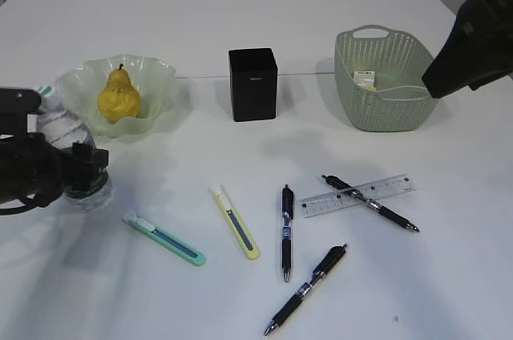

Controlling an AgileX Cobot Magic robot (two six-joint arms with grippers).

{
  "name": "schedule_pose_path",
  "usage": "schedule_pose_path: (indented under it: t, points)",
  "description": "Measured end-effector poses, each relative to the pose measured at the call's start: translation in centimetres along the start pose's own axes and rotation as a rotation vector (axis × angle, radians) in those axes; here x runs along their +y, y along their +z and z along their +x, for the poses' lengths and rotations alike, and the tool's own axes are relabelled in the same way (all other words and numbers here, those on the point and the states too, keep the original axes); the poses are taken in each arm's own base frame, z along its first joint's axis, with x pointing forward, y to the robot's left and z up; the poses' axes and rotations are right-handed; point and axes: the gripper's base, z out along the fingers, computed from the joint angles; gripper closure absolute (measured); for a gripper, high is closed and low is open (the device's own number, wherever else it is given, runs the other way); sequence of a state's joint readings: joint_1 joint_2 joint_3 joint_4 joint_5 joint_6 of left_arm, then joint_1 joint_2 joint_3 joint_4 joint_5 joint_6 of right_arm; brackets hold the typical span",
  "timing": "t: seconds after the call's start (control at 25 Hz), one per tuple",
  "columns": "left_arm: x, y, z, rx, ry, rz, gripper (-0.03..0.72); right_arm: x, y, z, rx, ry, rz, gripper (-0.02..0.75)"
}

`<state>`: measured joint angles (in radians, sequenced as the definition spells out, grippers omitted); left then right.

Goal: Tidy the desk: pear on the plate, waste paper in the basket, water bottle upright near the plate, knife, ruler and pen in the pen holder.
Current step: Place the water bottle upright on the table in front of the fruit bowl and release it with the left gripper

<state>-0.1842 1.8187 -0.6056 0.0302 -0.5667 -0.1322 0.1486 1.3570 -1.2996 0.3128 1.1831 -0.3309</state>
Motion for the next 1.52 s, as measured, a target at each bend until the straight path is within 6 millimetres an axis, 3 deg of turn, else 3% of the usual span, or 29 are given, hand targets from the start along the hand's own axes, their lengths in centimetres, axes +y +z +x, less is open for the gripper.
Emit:
schedule_pose_path:
  t: [0.48,0.72,1.04,1.28,1.52]
  points:
    - [-0.1,-1.2,-1.0,0.011,-0.007,-0.005,0.059,0.0,0.0,0.0,0.001,0.000,0.000,0.297]
    - [-0.2,-2.9,-2.2,0.027,-0.007,-0.010,0.056,0.0,0.0,0.0,0.001,0.000,0.000,0.297]
    - [-0.5,-6.0,-4.7,-0.020,-0.008,-0.007,0.056,0.0,0.0,0.0,0.001,0.000,0.000,0.297]
    - [-2.2,-9.7,-7.0,-0.123,0.012,0.048,0.056,0.0,0.1,0.0,0.001,0.001,-0.002,0.297]
    - [-2.9,-12.9,-7.9,-0.142,0.021,0.073,0.069,0.0,0.1,0.0,0.001,0.001,-0.002,0.297]
